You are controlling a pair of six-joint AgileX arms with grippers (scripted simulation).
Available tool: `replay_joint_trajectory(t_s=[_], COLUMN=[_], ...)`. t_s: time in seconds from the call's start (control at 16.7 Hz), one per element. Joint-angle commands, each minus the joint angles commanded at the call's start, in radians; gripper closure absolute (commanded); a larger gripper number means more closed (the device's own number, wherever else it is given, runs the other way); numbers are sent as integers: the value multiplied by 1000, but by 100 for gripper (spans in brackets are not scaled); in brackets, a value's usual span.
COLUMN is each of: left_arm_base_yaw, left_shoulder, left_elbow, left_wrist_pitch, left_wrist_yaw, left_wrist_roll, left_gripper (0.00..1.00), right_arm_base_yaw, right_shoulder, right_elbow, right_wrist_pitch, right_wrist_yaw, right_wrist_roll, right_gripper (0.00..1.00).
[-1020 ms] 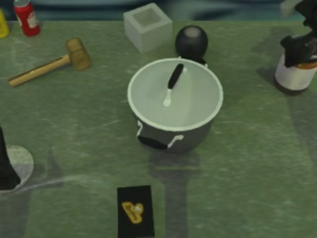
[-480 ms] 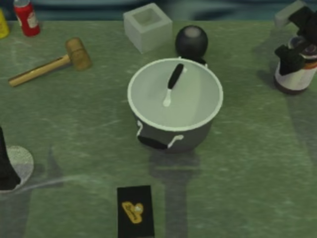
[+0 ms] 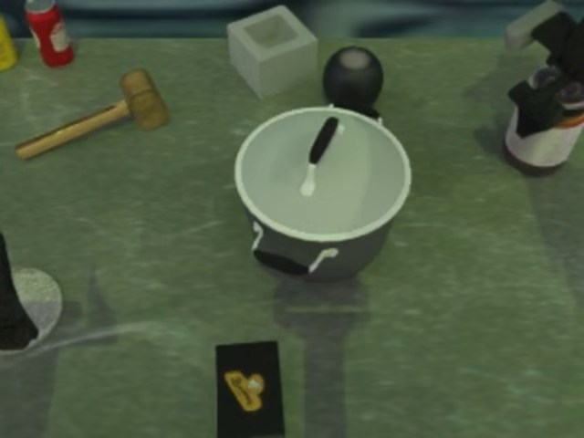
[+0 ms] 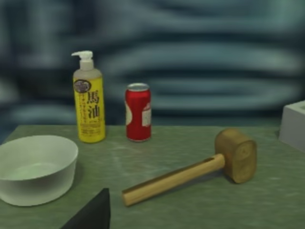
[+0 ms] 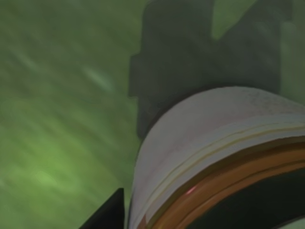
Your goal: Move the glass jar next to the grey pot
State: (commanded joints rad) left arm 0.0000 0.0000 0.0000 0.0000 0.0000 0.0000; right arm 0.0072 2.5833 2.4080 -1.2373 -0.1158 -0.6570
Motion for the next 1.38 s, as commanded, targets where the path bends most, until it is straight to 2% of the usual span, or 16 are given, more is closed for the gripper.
replay_joint_trajectory(t_s=[0.24, 0.3, 0.9, 1.38], left_arm_base_yaw=[0, 0, 0, 0], left_shoulder=[0, 0, 0, 0], left_elbow=[0, 0, 0, 0], left_wrist_pitch=[0, 0, 0, 0], left_wrist_yaw=[0, 0, 0, 0], left_wrist_roll=[0, 0, 0, 0], left_gripper=[0, 0, 0, 0], right_arm_base_yaw=[0, 0, -2, 9], right_shoulder=[0, 0, -16, -417], right_elbow=[0, 0, -15, -390], right_wrist_pitch=[0, 0, -1, -18], right_wrist_yaw=[0, 0, 0, -4], right_wrist_roll=[0, 0, 1, 6], right_gripper=[98, 100, 100, 100])
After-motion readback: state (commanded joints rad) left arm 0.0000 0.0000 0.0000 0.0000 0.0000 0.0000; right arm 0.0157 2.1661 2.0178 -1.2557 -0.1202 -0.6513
